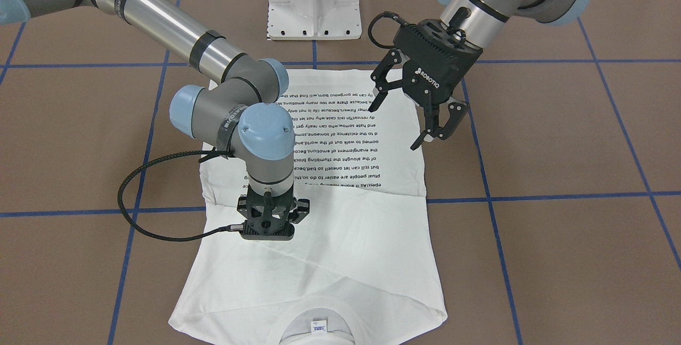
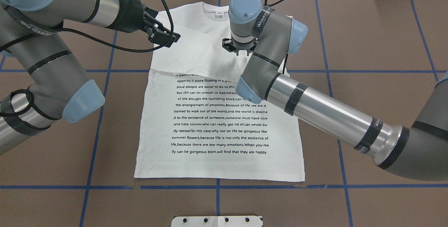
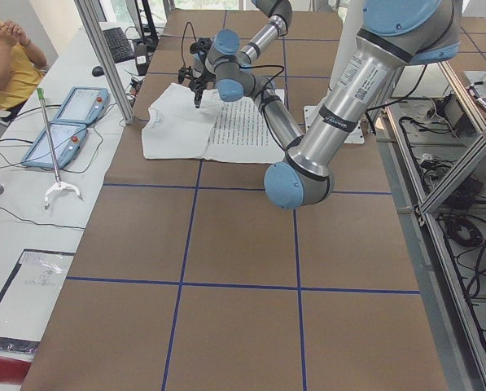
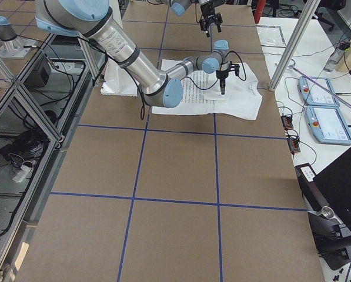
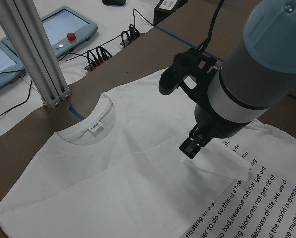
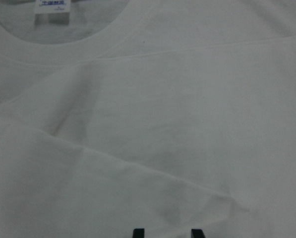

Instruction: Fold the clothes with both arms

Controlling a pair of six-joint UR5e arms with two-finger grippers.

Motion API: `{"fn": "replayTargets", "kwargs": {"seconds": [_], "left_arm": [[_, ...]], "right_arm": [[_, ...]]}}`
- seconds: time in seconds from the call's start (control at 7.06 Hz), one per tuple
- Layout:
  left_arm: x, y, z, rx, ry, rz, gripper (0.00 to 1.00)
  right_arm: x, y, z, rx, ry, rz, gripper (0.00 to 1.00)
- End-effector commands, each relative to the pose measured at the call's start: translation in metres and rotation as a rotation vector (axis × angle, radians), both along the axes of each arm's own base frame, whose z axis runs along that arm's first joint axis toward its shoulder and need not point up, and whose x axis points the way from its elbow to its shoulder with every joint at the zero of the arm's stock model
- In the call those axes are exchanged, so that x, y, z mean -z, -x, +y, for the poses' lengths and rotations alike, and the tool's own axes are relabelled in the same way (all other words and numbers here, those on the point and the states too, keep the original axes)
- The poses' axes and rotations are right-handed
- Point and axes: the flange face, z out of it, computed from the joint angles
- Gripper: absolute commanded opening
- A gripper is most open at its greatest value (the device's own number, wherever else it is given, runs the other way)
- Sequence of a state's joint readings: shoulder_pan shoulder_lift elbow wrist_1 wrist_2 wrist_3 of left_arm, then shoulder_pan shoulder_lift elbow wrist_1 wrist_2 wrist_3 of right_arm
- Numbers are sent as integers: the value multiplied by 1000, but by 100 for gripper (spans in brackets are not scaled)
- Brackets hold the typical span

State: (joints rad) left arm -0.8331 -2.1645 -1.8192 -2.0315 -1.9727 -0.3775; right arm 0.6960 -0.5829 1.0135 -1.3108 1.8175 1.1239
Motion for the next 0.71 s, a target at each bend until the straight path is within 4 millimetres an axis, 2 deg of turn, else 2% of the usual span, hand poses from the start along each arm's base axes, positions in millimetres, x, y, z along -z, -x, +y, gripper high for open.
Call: {"fn": "replayTargets", "kwargs": {"seconds": [0.0, 0.28, 0.42, 0.57], "left_arm": [[-1, 0, 0, -1, -1, -1, 100], [-1, 0, 0, -1, -4, -2, 100], [-1, 0, 0, -1, -3, -3, 100], [-1, 0, 0, -1, -3, -3, 100]], "right_arm": [[-3, 12, 6, 1, 10, -3, 44], [0, 19, 12, 1, 15, -5, 50], [-1, 22, 15, 3, 16, -3, 50], [-2, 22, 15, 1, 21, 3, 35]]}}
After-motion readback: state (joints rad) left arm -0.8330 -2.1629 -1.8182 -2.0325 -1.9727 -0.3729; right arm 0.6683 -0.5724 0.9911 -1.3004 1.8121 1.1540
